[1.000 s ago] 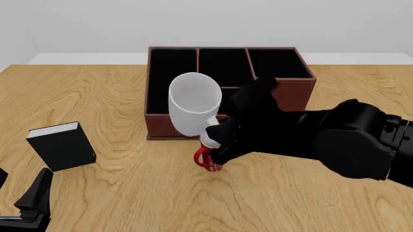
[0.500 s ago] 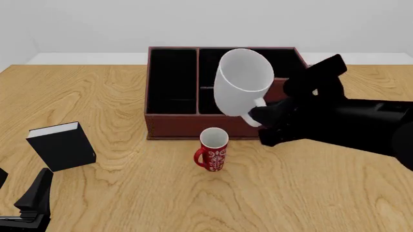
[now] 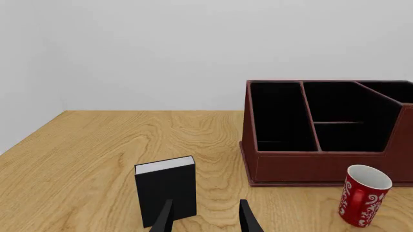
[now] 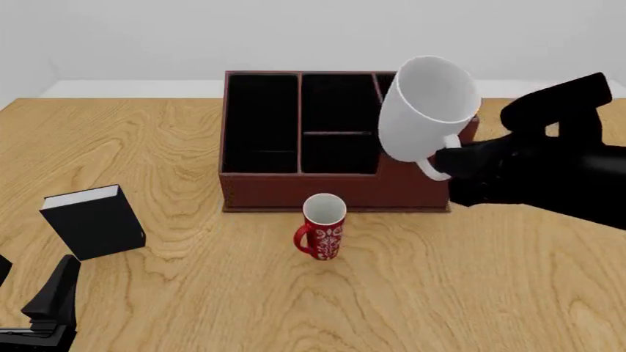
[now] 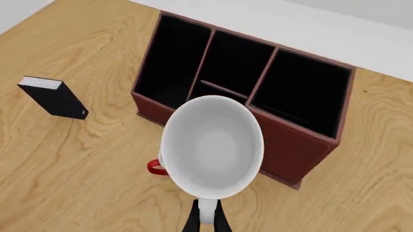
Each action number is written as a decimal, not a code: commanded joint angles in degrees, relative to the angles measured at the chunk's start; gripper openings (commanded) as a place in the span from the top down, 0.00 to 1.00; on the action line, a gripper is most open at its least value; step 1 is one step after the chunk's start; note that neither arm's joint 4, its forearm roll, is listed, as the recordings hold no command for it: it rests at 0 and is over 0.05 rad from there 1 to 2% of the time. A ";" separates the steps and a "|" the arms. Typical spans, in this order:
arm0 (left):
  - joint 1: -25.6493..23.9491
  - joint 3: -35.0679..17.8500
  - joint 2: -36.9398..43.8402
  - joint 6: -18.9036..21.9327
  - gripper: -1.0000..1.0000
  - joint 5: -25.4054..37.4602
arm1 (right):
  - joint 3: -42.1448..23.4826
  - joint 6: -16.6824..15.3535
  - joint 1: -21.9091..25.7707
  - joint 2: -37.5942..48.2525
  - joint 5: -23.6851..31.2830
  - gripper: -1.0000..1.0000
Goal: Pick up the white mug and place it to the right of the caddy.
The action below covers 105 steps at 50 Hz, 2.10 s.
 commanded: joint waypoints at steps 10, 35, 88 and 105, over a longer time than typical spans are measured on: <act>0.00 0.00 0.00 0.00 0.00 0.00 | 2.49 1.63 -7.50 -5.66 1.77 1.00; 0.00 0.00 0.00 0.00 0.00 0.00 | 4.42 2.00 -16.36 -10.06 3.98 1.00; 0.00 0.00 0.00 0.00 0.00 0.00 | 0.11 3.21 -34.64 -0.08 -0.21 1.00; 0.00 0.00 0.00 0.00 0.00 0.00 | -5.48 1.28 -37.01 9.16 -1.71 1.00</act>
